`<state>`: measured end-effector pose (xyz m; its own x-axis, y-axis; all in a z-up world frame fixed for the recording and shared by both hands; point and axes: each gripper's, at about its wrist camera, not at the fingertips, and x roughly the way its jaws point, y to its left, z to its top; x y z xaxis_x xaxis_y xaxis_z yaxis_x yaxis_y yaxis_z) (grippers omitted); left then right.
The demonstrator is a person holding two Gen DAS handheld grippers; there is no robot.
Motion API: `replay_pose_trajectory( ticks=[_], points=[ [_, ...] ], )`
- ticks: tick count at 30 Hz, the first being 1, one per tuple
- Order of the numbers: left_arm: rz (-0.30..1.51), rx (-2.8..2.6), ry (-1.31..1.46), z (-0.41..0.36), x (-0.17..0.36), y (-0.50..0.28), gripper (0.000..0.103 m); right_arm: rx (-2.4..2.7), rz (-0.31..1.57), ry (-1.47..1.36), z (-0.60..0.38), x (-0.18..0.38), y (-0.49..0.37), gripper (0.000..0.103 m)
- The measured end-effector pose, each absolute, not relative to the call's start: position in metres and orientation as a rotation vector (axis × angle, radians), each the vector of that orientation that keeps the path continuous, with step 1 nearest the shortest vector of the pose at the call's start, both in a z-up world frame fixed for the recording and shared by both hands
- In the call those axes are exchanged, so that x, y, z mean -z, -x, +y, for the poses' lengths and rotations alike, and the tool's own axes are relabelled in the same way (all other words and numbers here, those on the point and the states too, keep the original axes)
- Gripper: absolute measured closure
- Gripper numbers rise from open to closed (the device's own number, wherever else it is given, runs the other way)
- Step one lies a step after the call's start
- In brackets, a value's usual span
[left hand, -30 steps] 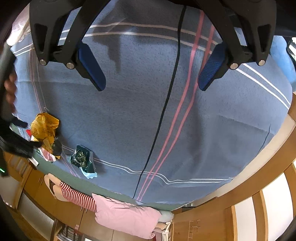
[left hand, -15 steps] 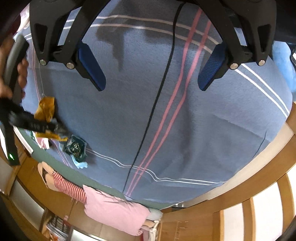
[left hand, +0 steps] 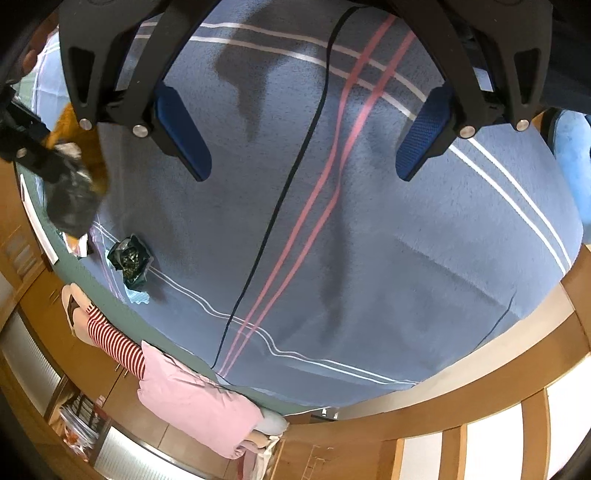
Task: Collect trash
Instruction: 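Bring the chip bag to the left tool and close the left tool on it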
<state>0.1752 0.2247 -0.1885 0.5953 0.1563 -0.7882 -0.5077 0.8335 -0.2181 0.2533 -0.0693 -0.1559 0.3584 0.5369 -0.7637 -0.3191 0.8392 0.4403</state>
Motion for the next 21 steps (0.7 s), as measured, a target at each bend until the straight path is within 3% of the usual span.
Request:
replay_pose_trajectory(
  ticks=[4,16,21],
  points=[
    [0.858,-0.394,0.462,0.224,0.190,-0.176,0.004,-0.469,1.069,-0.410,-0.106,0.158,-0.256,0.021],
    [0.867,-0.392,0.451,0.219,0.191,-0.178,0.004,-0.445,1.145,-0.393,-0.089,0.185,-0.256,0.021],
    [0.875,-0.392,0.460,0.219,0.193,-0.180,0.004,-0.503,1.152,-0.371,-0.067,0.182,-0.251,0.012]
  ],
)
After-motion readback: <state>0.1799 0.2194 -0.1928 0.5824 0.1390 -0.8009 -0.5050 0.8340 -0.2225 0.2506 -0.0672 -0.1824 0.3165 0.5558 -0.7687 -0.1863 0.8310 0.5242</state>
